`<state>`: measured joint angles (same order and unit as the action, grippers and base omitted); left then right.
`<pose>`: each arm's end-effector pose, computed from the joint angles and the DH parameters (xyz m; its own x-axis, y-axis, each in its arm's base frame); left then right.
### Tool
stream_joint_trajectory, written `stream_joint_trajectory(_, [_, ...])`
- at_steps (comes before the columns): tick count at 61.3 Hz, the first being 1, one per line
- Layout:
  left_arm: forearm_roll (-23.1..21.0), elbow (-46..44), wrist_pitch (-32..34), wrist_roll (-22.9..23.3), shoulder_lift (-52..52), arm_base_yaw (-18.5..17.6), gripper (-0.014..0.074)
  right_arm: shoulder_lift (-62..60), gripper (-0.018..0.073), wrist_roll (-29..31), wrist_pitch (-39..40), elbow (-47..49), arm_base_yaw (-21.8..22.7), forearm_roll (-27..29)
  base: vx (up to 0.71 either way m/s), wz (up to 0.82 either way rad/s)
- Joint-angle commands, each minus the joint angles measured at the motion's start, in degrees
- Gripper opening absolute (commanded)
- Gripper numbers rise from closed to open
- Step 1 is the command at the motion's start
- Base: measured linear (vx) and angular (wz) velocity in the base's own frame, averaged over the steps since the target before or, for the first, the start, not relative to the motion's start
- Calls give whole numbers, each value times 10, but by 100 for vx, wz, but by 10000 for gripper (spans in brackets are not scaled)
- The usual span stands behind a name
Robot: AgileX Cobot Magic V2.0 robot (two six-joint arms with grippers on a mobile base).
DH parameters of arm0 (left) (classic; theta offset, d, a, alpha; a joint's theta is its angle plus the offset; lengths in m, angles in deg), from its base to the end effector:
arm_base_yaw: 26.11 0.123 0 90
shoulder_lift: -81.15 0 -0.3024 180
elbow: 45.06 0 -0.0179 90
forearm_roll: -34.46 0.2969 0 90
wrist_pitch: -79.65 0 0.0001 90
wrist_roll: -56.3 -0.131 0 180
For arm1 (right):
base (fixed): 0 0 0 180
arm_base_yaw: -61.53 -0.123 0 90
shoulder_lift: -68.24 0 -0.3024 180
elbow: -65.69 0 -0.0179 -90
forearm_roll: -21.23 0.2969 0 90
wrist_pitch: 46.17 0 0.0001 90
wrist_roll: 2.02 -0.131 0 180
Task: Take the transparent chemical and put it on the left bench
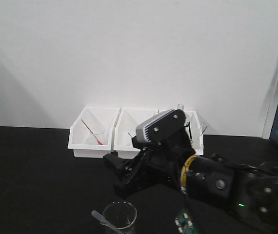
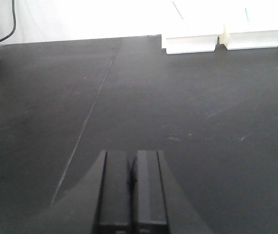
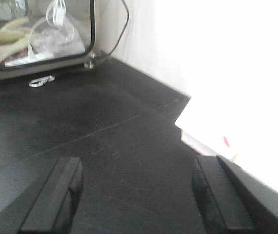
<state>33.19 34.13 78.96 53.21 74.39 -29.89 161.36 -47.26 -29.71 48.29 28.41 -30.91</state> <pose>0.1251 -0.0083 0.2050 0.0606 0.0278 -0.9978 0.0643 0.9974 0.0317 0.3412 0.2575 0.3149 -0.0766 -0.1662 -0.9831 -0.7282 0.6828 -0.0587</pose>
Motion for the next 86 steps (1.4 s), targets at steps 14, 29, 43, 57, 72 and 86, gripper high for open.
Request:
stream_joint_trajectory(14, [0,9,45,4,11,-1,-3,-209,512,-43,-19,-139,1,-21,0,0])
stream_joint_trajectory(29, [0,9,45,4,11,-1,-3,-254,512,-41,-33,-198,1,-21,0,0])
stream_joint_trajectory(43, [0,9,45,4,11,-1,-3,-272,455,-32,-102,-198,1,-11,0,0])
stream_joint_trajectory(57, [0,9,45,4,11,-1,-3,-401,242,158,-211,-198,21,119,0,0])
stream_joint_trajectory(72, [0,9,45,4,11,-1,-3,-552,-13,337,-308,-211,189,262,0,0])
stream_joint_trajectory(86, [0,9,45,4,11,-1,-3,-713,-8,355,-242,-395,330,380,0,0])
